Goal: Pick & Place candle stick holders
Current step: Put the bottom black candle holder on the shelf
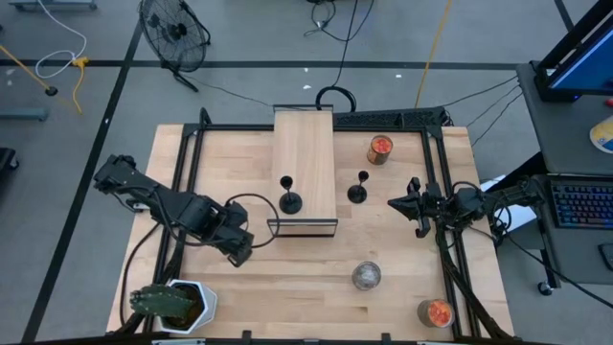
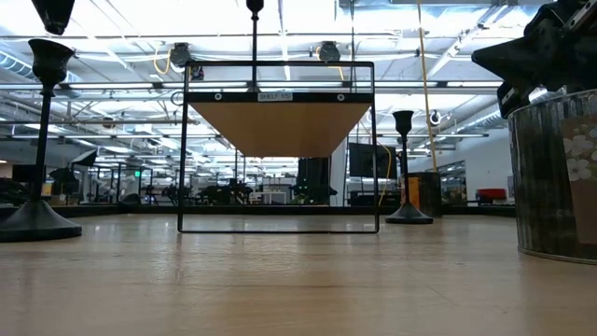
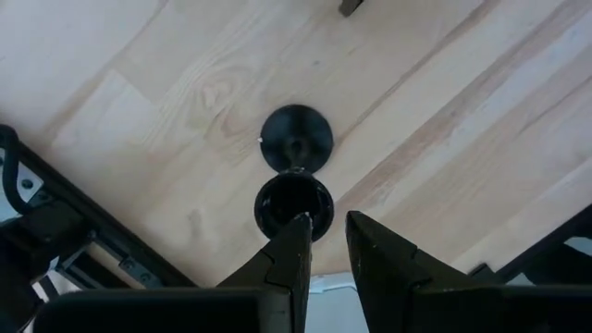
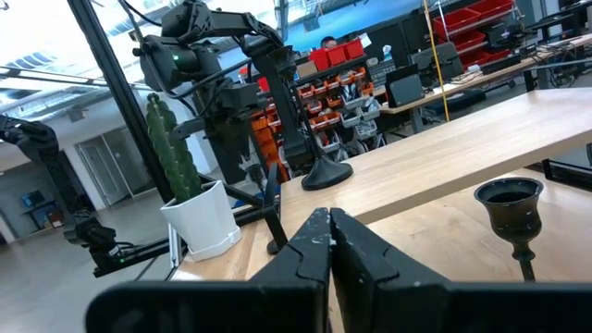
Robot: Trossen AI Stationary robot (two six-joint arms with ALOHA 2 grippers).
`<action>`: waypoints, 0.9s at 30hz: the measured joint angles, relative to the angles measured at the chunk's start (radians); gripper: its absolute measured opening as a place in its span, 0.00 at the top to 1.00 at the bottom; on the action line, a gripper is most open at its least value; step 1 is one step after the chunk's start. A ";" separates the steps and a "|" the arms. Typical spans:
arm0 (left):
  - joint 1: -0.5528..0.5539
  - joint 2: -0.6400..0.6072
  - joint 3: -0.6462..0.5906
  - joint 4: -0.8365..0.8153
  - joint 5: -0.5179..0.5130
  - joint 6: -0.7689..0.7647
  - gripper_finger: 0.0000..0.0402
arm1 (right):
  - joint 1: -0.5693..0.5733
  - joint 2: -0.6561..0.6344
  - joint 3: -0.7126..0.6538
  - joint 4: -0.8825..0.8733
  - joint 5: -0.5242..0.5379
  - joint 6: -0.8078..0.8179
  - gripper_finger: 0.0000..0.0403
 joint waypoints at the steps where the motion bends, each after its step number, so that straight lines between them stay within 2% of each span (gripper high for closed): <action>1: 0.000 0.000 0.000 0.010 0.000 0.000 0.80 | 0.000 0.000 0.000 0.000 0.000 0.000 1.00; 6: 0.002 0.001 0.000 0.077 0.000 -0.001 0.80 | 0.000 0.000 0.000 0.000 0.000 0.000 1.00; 16: 0.002 0.001 -0.002 0.035 0.000 -0.024 0.80 | 0.000 0.000 0.000 0.000 0.000 0.000 1.00; 27: 0.014 0.001 -0.082 0.047 0.026 -0.036 0.80 | 0.000 0.000 0.000 0.000 0.000 0.000 1.00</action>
